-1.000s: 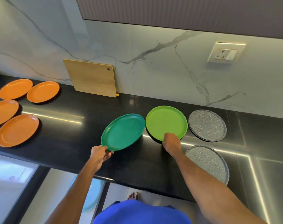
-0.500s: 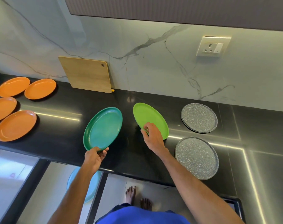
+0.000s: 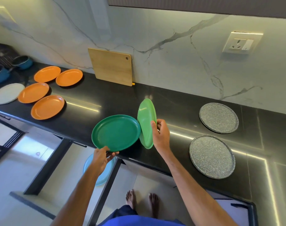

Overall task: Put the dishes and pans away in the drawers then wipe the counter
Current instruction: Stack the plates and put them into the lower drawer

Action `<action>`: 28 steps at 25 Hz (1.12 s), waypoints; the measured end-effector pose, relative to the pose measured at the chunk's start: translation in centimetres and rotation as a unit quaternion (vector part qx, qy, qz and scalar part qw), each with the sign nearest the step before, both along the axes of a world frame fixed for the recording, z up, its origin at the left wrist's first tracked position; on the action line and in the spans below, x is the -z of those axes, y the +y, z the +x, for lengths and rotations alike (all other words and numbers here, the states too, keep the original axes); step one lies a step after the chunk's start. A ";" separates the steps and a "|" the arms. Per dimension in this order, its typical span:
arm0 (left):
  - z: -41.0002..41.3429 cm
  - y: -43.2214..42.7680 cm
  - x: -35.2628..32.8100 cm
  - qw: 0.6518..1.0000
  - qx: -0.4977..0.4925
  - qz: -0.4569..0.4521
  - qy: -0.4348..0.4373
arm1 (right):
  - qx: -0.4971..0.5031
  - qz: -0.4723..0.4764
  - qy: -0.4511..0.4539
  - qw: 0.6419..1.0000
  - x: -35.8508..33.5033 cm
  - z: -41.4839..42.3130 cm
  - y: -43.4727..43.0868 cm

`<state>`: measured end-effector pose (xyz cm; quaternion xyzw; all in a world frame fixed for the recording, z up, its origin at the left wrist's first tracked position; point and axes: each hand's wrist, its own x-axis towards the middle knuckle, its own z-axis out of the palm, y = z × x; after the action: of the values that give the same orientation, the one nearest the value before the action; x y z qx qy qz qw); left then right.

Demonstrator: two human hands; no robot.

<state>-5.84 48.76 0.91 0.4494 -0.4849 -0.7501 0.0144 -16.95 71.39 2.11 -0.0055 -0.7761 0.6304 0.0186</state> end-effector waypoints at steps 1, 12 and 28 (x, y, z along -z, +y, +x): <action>0.5 -0.3 -0.2 1.000 0.005 -0.003 0.002 | 0.001 -0.016 -0.018 1.000 -0.2 0.7 -0.2; 9.6 -9.7 0.3 0.998 0.060 -0.031 0.009 | 0.059 -0.117 -0.091 0.987 -0.2 12.8 -6.0; 23.9 -25.2 5.4 0.996 0.051 0.031 -0.071 | 0.094 -0.076 -0.096 0.988 0.9 32.9 -19.4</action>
<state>18.04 23.55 -4.48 0.4763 -0.4839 -0.7306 -0.0721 15.90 51.95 1.19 -0.1401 -0.7202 0.6794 0.0024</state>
